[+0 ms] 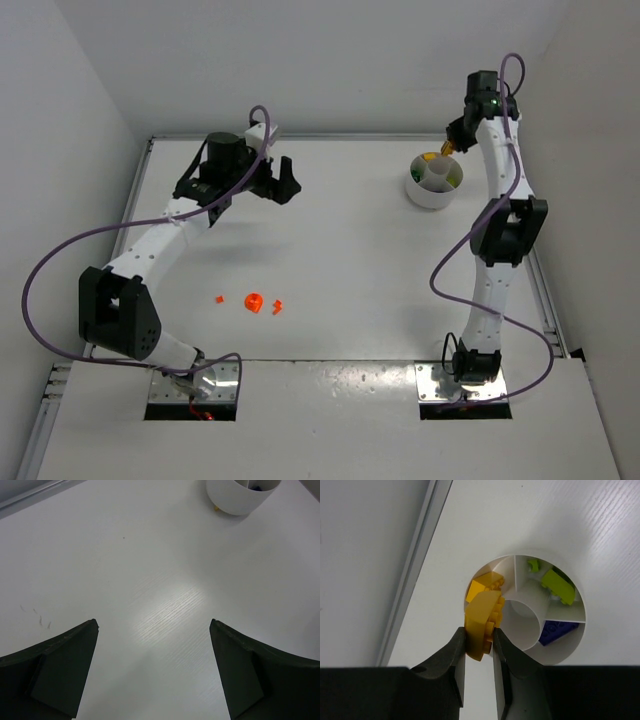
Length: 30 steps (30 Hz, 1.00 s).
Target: Sort the legos into containers by color
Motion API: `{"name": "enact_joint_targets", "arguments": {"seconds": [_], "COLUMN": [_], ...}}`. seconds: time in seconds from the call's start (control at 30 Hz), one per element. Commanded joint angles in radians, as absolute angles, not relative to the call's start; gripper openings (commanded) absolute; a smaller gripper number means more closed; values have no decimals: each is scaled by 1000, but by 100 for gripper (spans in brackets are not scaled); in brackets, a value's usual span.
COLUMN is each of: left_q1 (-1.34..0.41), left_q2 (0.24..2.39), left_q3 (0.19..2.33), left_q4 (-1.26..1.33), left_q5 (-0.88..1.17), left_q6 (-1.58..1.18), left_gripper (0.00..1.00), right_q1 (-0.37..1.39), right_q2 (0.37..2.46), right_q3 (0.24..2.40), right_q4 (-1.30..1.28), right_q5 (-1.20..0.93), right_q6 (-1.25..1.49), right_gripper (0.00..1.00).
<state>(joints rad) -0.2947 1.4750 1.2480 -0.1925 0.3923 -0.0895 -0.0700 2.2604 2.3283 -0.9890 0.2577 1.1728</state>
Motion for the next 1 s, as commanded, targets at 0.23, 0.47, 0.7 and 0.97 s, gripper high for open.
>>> {"name": "enact_joint_targets", "arguments": {"seconds": [0.23, 0.47, 0.7, 0.97], "left_q1": [-281, -272, -272, -262], "left_q2": [1465, 1485, 1485, 1485], "left_q3": [1249, 1269, 1269, 1269], "left_q4": [-158, -158, -158, -158], "left_q5": [426, 426, 426, 426], "left_q6": [-107, -107, -107, -117], "left_gripper": [100, 100, 100, 100], "right_q1": [-74, -74, -74, -64], "right_q2": [2319, 2349, 2368, 2388], "right_q3": [2411, 2422, 2422, 2411], "right_q4": [-977, -986, -977, -968], "right_q5": [345, 359, 328, 310], "right_q6": [1284, 1302, 1302, 1302], "right_gripper": [4, 4, 3, 9]}}
